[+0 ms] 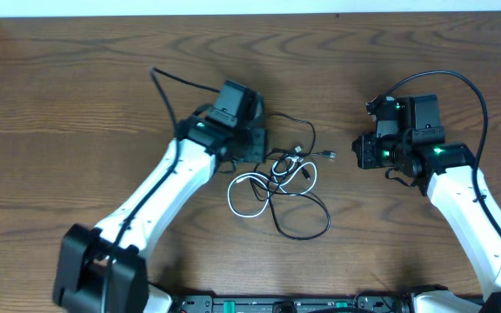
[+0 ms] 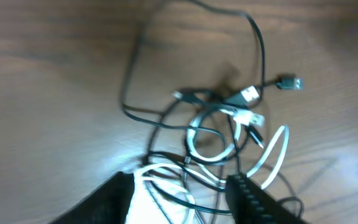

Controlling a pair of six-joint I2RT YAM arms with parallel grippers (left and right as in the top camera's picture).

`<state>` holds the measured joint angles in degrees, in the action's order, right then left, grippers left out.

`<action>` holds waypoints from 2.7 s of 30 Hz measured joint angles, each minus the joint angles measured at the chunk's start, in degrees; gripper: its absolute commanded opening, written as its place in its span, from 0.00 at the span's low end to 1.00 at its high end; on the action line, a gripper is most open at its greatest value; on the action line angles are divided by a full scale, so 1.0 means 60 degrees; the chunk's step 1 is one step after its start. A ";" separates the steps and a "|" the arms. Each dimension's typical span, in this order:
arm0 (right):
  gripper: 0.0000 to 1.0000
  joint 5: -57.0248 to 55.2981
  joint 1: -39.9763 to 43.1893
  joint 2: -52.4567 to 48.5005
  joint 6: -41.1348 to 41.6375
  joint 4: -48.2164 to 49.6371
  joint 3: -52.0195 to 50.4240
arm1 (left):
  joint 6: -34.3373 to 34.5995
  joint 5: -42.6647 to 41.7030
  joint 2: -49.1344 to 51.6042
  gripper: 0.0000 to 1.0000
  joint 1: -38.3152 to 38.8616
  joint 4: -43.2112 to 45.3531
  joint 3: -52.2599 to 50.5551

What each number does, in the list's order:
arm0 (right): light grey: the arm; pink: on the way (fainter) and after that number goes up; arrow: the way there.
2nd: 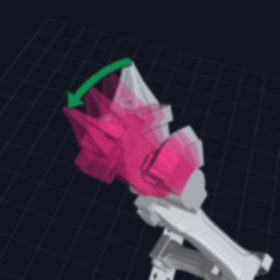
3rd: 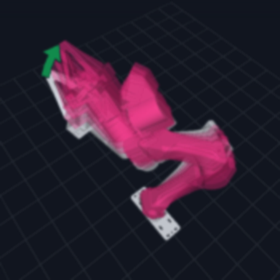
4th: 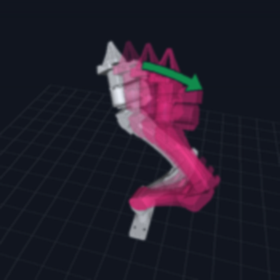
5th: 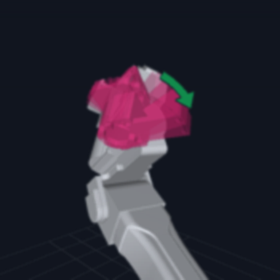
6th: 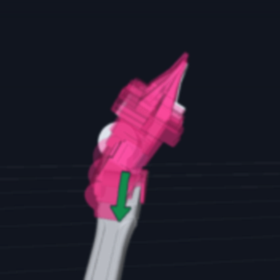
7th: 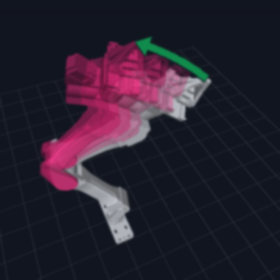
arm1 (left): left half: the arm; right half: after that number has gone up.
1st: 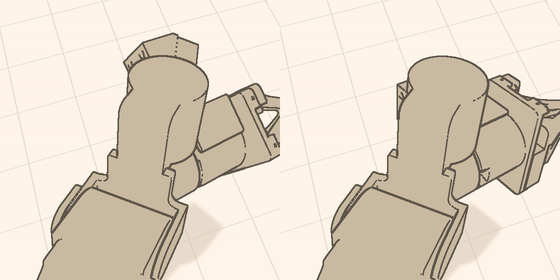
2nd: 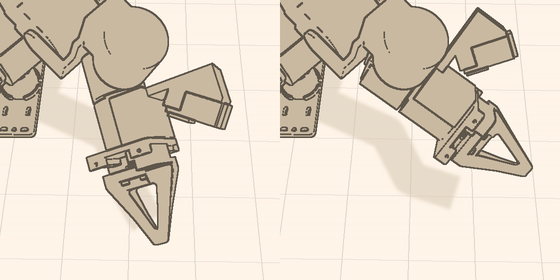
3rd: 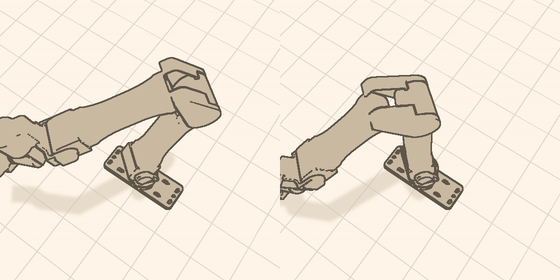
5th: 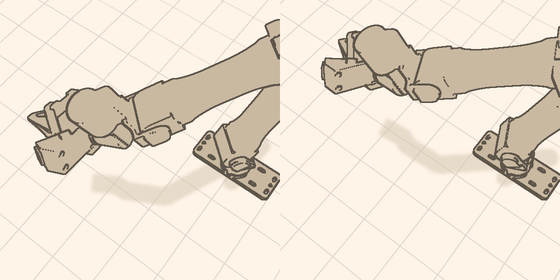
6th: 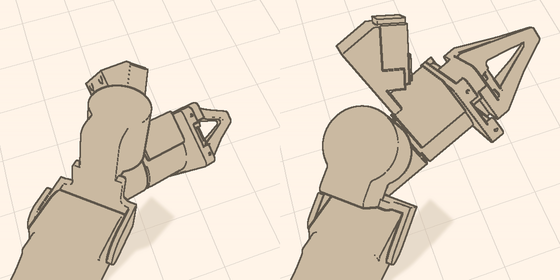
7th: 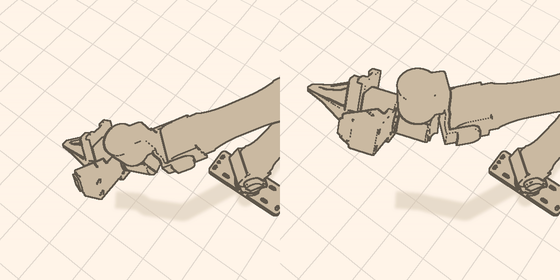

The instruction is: Untangle cables

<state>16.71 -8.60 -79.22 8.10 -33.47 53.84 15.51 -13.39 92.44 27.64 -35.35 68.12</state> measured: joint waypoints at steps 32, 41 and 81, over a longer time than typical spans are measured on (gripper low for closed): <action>0.09 0.0000 0.0000 0.0000 0.0000 -0.0091 0.0000 | -0.0339 -0.0732 0.2590 0.07 0.1519 0.0965 0.0000; 0.15 0.0685 0.0000 0.0000 -0.0324 -0.0324 0.0000 | -0.0361 -0.1515 0.1045 0.40 0.1523 0.0834 0.0047; 0.52 0.4615 0.0000 0.0000 -0.2138 0.0790 0.0000 | 0.0135 -0.4353 -0.1789 0.08 0.0554 0.1672 0.0517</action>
<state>44.40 -8.60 -79.22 -4.73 -28.73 53.84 16.32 -39.51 81.71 30.96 -25.32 71.22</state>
